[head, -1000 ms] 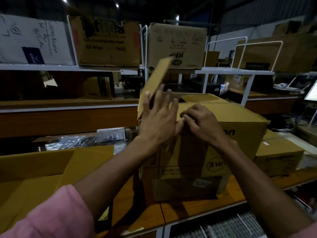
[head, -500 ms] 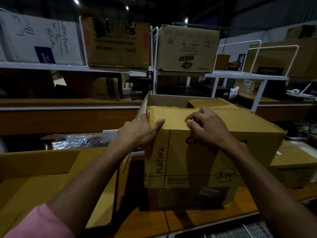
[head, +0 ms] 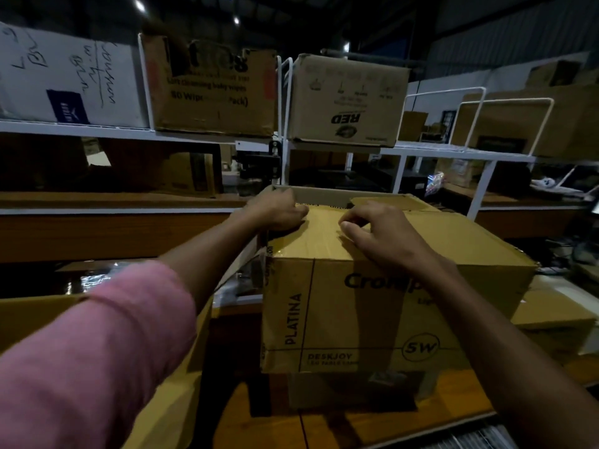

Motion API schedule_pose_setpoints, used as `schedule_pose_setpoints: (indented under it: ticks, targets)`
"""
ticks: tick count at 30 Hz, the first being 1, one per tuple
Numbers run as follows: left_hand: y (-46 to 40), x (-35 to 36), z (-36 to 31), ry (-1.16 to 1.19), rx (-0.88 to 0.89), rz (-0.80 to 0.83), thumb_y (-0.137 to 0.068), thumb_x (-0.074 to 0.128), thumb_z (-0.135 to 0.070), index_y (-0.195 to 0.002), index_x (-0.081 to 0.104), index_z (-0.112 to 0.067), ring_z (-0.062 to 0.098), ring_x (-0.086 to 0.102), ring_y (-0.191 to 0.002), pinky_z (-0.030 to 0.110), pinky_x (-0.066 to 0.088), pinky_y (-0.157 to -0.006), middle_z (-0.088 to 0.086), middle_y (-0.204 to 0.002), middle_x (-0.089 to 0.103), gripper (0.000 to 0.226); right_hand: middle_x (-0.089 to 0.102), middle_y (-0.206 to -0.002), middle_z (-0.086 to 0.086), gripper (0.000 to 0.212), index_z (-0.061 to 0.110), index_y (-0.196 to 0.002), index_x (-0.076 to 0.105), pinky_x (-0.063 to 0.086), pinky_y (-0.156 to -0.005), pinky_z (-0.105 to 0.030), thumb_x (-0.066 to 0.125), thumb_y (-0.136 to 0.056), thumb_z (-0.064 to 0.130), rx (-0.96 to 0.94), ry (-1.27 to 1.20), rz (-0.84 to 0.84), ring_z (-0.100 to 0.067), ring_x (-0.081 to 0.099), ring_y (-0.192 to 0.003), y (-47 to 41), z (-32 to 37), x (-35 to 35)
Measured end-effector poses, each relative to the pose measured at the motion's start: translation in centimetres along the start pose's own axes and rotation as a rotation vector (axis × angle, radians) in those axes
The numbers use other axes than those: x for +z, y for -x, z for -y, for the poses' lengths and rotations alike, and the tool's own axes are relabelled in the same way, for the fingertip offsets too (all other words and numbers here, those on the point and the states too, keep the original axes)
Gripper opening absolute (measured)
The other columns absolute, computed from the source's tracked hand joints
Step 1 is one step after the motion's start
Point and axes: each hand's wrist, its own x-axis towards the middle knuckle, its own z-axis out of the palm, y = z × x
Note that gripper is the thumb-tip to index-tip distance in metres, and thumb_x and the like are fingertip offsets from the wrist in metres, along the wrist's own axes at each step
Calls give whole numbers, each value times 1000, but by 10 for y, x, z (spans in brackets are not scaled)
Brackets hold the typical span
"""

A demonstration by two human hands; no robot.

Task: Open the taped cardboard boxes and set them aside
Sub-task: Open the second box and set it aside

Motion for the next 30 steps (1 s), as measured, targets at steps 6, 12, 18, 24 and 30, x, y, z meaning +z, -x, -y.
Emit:
schedule_pose_setpoints:
  ticks: [6, 12, 18, 24, 30]
  targets:
    - [-32, -1, 3, 79, -57, -115, -102, 43, -48, -90, 57, -21, 31, 60, -102, 58, 49, -97, 11, -104, 63, 33, 62, -116, 4, 23, 22, -116, 68, 48, -91, -32, 55, -101, 34, 33, 18, -16, -10, 55, -106, -19, -3, -7]
    - [-7, -69, -25, 103, 75, -501, -103, 47, -42, -81, 57, -15, 21, 58, -68, 36, 52, -65, 5, -78, 59, 36, 65, -111, -5, 23, 15, -116, 67, 50, -85, -30, 53, -103, 27, 56, 16, -206, -15, 59, -98, -40, 18, -58]
    - [54, -144, -57, 112, 222, -525, -105, 48, -39, -81, 53, -17, 8, 53, -56, 19, 38, -44, -6, -74, 52, 33, 64, -97, -3, 24, 11, -106, 67, 56, -70, -27, 53, -103, 30, 28, 64, -408, -17, 64, -82, -39, 68, -132]
    - [128, -177, -71, 423, 229, 86, -105, 50, -36, -103, 60, -20, 11, 63, -78, 27, 53, -65, 0, -98, 66, 19, 69, -90, -4, 22, 13, -105, 67, 44, -52, -21, 57, -101, 32, 262, 114, 68, -13, 62, -68, -14, 110, -201]
    - [151, -115, -66, 168, 291, 206, -104, 52, -40, -116, 62, -23, 14, 65, -89, 27, 49, -67, 0, -104, 67, 23, 71, -100, -5, 15, 20, -112, 63, 55, -69, -30, 55, -103, 28, 332, 30, 352, -18, 69, -86, 23, 102, -164]
